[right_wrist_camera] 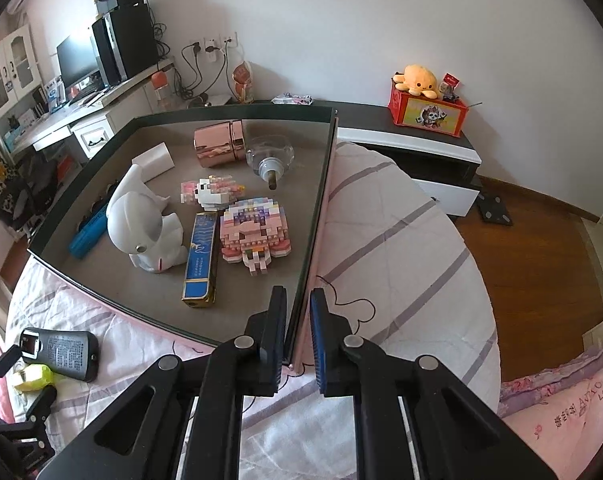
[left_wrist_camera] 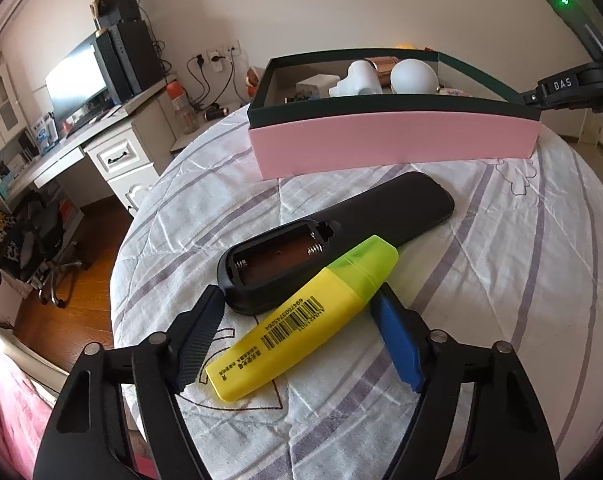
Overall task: Organize rigid objects
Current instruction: 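Close the left tool on the yellow highlighter and lift it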
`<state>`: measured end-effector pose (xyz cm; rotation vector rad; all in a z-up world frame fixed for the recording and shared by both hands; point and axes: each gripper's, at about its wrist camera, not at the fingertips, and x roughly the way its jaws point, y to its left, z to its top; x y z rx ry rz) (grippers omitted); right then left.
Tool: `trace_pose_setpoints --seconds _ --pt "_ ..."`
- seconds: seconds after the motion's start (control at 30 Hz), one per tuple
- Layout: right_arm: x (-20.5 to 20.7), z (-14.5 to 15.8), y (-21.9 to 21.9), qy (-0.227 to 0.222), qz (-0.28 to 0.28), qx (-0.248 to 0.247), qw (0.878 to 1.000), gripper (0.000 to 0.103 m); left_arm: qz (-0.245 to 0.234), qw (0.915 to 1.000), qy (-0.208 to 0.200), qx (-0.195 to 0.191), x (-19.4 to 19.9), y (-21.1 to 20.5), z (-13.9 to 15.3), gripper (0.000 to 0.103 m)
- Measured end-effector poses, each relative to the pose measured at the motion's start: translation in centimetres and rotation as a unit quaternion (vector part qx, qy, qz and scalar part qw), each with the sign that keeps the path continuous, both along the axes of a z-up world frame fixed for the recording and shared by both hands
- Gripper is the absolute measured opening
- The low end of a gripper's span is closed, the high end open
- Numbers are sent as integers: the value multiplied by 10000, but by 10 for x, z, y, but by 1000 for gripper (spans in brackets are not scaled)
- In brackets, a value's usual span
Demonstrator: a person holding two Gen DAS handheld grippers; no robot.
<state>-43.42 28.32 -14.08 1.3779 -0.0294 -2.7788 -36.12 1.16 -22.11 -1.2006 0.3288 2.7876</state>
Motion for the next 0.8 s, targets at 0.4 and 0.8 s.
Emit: trace_pose_setpoints --seconds 0.4,0.8 --pt "-3 0 -2 -32 1 9 10000 11 98 9998 18 -196 2 -7 3 34" --pt "-5 -1 -2 -60 29 13 10000 11 271 9996 36 36 7 -21 11 15"
